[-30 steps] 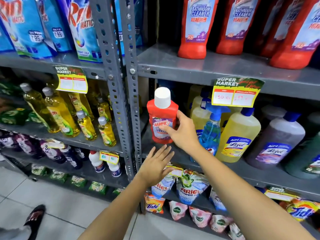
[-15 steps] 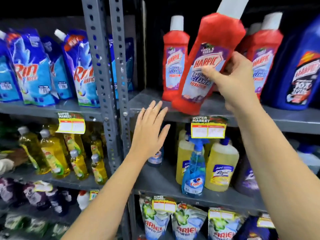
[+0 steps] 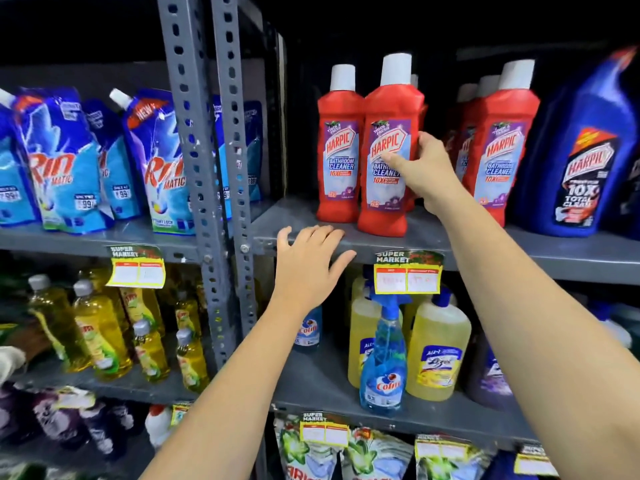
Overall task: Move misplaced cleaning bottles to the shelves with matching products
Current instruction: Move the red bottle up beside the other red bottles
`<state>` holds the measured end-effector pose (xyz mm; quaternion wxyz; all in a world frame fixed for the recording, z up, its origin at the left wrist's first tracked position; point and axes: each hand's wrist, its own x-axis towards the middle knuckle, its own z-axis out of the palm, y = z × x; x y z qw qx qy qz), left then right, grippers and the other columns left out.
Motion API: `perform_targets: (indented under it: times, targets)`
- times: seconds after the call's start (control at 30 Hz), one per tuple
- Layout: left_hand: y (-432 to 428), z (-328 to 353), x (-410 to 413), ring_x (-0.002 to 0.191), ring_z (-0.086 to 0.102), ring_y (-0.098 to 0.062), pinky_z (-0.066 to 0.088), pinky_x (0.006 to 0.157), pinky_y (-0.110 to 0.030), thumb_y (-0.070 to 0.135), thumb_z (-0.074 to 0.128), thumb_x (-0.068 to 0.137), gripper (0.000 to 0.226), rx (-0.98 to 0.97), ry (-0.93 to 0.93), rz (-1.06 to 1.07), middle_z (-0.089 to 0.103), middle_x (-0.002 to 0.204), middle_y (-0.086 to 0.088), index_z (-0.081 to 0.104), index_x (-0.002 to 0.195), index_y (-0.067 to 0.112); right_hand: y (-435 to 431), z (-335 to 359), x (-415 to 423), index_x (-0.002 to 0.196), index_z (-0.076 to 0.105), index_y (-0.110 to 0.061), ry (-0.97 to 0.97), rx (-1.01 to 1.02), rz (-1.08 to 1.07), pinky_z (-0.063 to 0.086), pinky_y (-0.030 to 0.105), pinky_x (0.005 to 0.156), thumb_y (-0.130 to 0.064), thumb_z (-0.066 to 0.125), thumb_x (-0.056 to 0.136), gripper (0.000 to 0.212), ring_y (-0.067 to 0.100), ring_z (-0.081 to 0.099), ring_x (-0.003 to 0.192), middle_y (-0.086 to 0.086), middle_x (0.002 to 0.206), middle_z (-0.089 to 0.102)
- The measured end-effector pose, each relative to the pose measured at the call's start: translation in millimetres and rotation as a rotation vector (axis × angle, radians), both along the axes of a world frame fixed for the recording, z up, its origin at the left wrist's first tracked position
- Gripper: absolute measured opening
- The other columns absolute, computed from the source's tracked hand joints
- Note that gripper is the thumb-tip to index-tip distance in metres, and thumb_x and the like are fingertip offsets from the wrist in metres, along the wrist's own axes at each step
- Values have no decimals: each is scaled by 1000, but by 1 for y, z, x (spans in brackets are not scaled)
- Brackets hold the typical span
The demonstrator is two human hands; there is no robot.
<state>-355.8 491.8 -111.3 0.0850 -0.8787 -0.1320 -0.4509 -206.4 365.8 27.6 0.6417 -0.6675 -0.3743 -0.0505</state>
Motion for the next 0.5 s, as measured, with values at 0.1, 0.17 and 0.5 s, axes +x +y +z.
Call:
perform_targets:
  times: [0.1, 0.17, 0.5]
  targets:
    - [-1, 1, -1, 114, 54, -17, 29, 100, -52, 52, 38, 97, 44, -2, 9, 11, 63, 122, 4, 60, 120, 22, -3, -3, -6, 123, 54, -14, 22, 1, 9, 54, 42, 98, -12, 76, 82, 47, 17, 66, 103, 1, 113, 67]
    - [-2, 1, -1, 113, 54, -16, 30, 99, -51, 52, 37, 97, 44, 1, 9, 17, 63, 122, 5, 60, 119, 22, -7, -12, -16, 136, 43, -13, -4, -61, -42, 52, 43, 100, -10, 83, 73, 75, 18, 64, 105, 1, 117, 63]
    - [0, -2, 2, 113, 54, -15, 30, 101, -50, 52, 39, 96, 44, 13, -46, 4, 64, 120, 5, 62, 119, 23, -16, -50, -3, 124, 45, -9, -207, -432, -332, 47, 41, 93, -31, 90, 63, 78, 36, 60, 117, 14, 127, 64]
